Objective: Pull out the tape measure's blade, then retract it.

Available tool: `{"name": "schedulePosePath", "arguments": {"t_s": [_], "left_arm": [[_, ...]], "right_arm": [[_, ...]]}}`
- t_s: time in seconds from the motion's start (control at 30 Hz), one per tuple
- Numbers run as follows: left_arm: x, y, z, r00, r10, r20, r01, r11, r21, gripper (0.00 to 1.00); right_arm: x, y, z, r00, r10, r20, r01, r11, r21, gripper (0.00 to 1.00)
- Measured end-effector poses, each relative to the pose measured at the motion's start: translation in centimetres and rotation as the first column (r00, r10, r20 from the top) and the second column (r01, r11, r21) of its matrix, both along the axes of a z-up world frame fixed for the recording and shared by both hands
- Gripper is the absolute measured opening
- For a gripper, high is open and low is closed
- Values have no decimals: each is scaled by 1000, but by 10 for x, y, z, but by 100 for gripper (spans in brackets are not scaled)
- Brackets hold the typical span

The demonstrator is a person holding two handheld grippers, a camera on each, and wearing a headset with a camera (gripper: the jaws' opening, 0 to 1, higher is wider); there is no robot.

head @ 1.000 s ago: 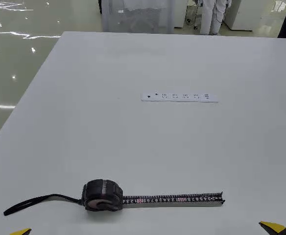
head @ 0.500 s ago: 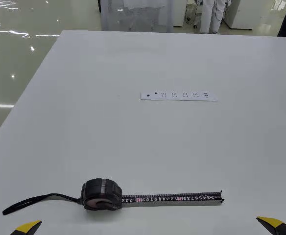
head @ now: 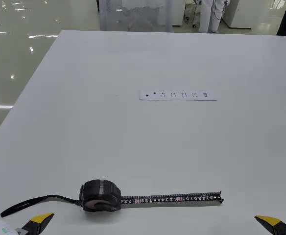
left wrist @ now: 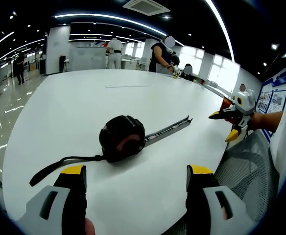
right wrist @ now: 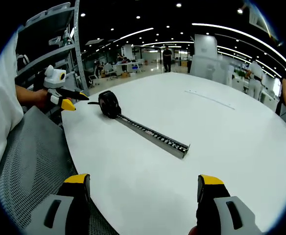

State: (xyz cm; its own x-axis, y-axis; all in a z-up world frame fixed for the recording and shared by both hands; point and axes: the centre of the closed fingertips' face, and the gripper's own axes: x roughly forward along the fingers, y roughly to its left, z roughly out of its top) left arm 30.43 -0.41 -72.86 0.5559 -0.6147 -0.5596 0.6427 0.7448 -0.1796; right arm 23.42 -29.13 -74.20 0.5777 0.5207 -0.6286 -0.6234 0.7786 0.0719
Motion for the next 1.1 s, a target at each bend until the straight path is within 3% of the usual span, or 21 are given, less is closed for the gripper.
{"name": "schedulePosePath", "arguments": {"t_s": [0.47,0.67,0.73,0.93,1.1], "left_arm": [[21,-25,-3,1000,-17,-5,17,1000,-4,81],[23,-34,-10,999,-25,-20,25,1000,-7,80],[24,-38,-11,999,-21,-38,20,999,-28,80],[28,-38,-13,999,7,-46,-8,999,-37,81],[30,-38,-16,999,16,-40,-17,1000,-15,79]], "right_arm": [[3,-3,-1,1000,0,-3,0,1000,-1,91],[2,-3,-2,1000,0,-5,0,1000,3,91],[2,-3,-3,1000,-1,-11,1,1000,2,91],[2,-2,-5,1000,2,-15,-2,1000,5,91],[3,-1,-6,1000,3,-14,-3,1000,7,90]]}}
